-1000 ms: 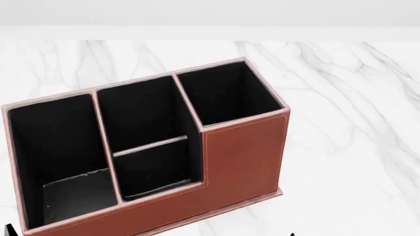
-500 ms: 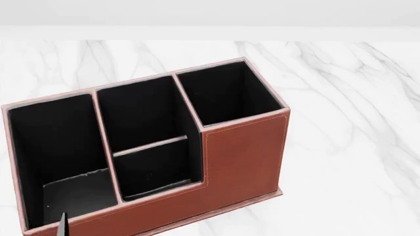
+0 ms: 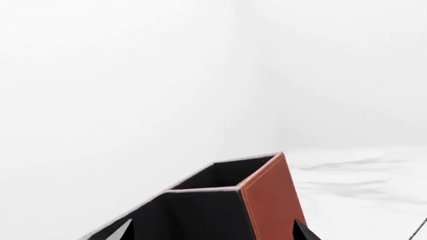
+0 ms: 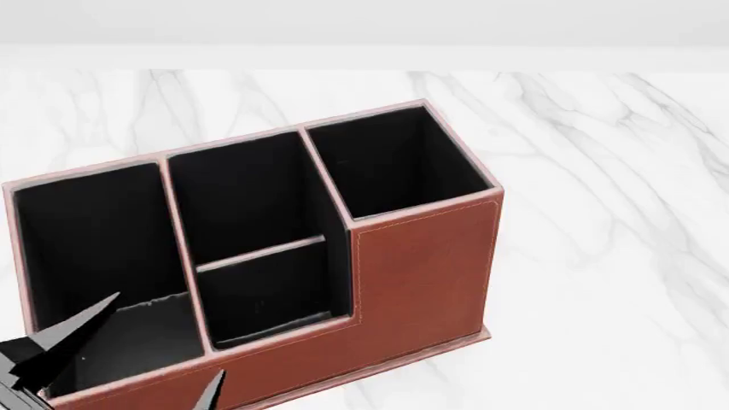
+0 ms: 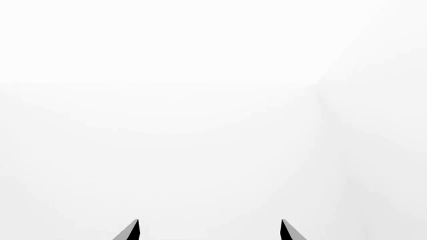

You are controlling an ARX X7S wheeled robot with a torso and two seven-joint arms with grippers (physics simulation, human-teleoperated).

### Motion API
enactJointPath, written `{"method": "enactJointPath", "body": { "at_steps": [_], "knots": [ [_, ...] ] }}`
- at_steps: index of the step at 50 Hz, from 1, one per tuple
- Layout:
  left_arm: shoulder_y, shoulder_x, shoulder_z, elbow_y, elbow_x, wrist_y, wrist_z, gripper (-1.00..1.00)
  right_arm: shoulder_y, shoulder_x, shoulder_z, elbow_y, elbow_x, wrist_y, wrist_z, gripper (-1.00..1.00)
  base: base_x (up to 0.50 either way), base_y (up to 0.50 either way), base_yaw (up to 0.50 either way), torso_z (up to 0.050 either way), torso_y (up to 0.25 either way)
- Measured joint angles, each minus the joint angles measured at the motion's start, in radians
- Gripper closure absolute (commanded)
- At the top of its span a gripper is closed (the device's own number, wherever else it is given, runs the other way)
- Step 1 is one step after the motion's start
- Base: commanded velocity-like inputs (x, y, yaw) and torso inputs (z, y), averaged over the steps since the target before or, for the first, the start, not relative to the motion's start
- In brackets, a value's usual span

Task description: Pick up the book and place it in the back compartment of the caddy.

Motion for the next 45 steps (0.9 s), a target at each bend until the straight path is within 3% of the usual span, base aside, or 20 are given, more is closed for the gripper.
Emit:
{"method": "enactJointPath", "body": {
  "at_steps": [23,45],
  "knots": [
    [-0.086,0.006,0.113,-0.096,-0.128,-0.034,0.24,-1.0,0.011,0.003,-0.014,0.013,-0.007,0.005,0.004,-1.0,0.0,0.0,0.0,0.0,0.0],
    [-0.102,0.04,0.162,-0.182,-0.17,0.002,0.351,-1.0,0.019,0.004,-0.028,0.026,-0.017,0.008,0.008,-1.0,0.0,0.0,0.0,0.0,0.0]
  ]
}}
